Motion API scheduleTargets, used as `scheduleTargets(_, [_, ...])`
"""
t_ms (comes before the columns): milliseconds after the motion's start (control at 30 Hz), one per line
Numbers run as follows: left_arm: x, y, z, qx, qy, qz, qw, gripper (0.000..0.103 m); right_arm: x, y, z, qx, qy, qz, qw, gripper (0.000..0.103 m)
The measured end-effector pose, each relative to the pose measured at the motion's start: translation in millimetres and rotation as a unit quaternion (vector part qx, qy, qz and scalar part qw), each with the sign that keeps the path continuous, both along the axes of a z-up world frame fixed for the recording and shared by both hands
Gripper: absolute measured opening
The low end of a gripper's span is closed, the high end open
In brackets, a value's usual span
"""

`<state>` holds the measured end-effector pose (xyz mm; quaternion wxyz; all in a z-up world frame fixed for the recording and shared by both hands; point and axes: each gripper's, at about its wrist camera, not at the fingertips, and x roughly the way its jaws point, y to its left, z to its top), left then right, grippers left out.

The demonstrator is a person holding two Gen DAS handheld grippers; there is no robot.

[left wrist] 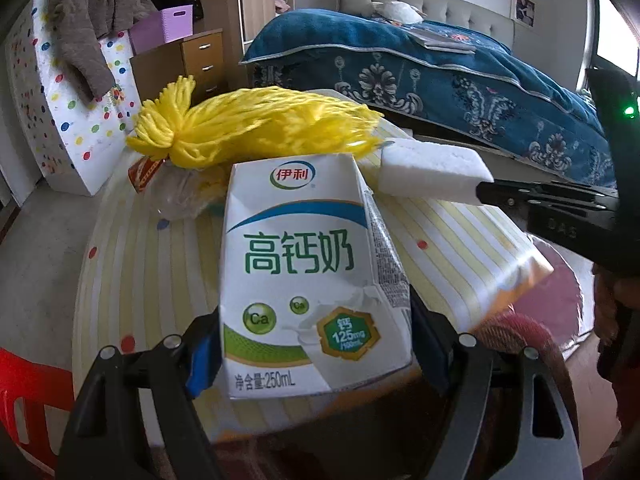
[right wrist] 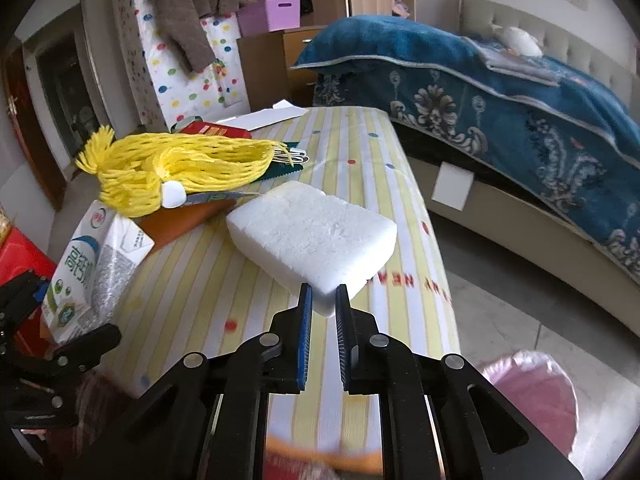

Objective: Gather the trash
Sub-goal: 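Carry carton and foam block over the pink bin and open both tools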

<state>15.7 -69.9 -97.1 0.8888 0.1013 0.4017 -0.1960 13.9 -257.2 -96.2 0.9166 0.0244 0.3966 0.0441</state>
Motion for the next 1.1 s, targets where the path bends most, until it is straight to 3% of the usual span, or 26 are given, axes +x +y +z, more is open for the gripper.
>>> scheduleTargets(267, [-39,-15,4,0.0,-0.006,-0.041,0.9991,0.077,-53,-11,15,-0.02,-0.014,-0.039,0.999,0.012])
scheduleTargets(500, [-52,-62,26,-0.009,-0.04,-0.094,0.9947,0.077,-104,-51,40,-0.017,-0.046,-0.104,0.993,0.012])
scheduleTargets(733, [-70,-153,43,-0.027,-0.075,-0.193,0.9779,0.077,-154,-110,41,-0.038,-0.046,-0.193,0.979,0.012])
scheduleTargets(933, [-86,-228,28,-0.028,-0.067,-0.263,0.962,0.077,-189,-164,22,-0.04,-0.018,-0.27,0.962,0.012])
scheduleTargets(1100, [-90,-271,12,-0.02,-0.055,-0.293,0.9542,0.078,-203,-194,6,-0.032,-0.001,-0.303,0.952,0.012])
